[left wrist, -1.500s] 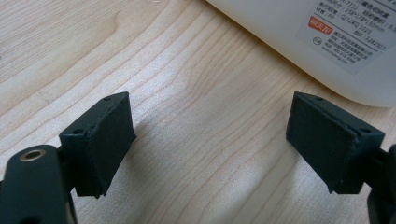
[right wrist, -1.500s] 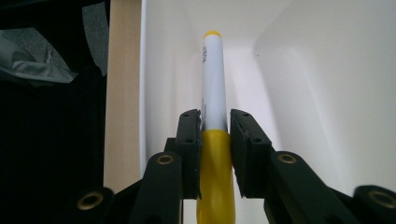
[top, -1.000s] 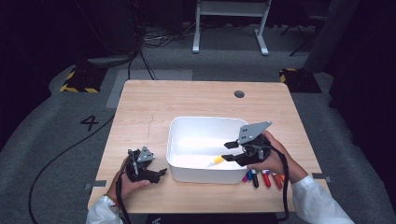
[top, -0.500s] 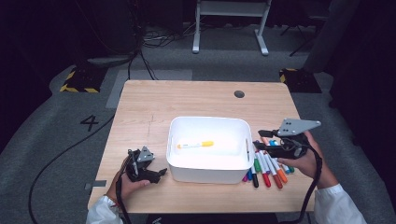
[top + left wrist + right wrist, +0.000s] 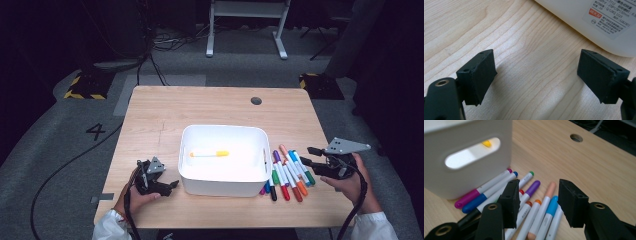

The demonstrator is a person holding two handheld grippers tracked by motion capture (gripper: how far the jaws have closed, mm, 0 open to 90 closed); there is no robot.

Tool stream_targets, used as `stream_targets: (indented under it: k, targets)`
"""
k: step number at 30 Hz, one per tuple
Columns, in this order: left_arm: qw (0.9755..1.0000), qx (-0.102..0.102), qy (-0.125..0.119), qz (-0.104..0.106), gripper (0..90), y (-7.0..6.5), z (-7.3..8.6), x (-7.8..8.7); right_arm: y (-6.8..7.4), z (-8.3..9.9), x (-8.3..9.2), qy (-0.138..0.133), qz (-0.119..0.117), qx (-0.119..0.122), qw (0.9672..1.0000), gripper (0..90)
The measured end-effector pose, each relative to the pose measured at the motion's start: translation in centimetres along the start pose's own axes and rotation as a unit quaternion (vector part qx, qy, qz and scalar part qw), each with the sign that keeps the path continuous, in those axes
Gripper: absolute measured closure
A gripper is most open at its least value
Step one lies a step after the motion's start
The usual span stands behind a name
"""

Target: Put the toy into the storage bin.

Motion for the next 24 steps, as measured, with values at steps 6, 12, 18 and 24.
stream_targets:
  k: [6, 12, 18, 24]
  targets:
    - [1.0000, 0.000, 0.000, 0.001, 15.4, 0.0, 0.0, 0.0, -0.7, 3.8, -0.6, 0.025, 0.008, -0.031, 0.9992, 52.8]
    - [1.0000, 0.001, 0.000, 0.000, 15.4, 0.0, 0.0, 0.0, -0.8, 7.0, -1.6, 0.049, 0.006, -0.052, 0.9974, 52.8]
    - [1.0000, 0.000, 0.000, 0.000, 15.4, 0.0, 0.0, 0.0, -0.8, 9.2, -2.7, 0.069, 0.003, -0.070, 0.9952, 53.2]
    - [1.0000, 0.000, 0.000, 0.000, 15.5, 0.0, 0.0, 0.0, -1.3, 10.3, -3.2, 0.079, 0.006, -0.084, 0.9934, 54.1]
Point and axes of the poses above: each handheld gripper's, and its own axes: x roughly backward along the jaws, z roughly out of its underside, y roughly to its left, the point moved 8 cm from there along -x, roughly forward along the jaws, and after that the axes turned 9 degrees about x, right-handed, at the moved point
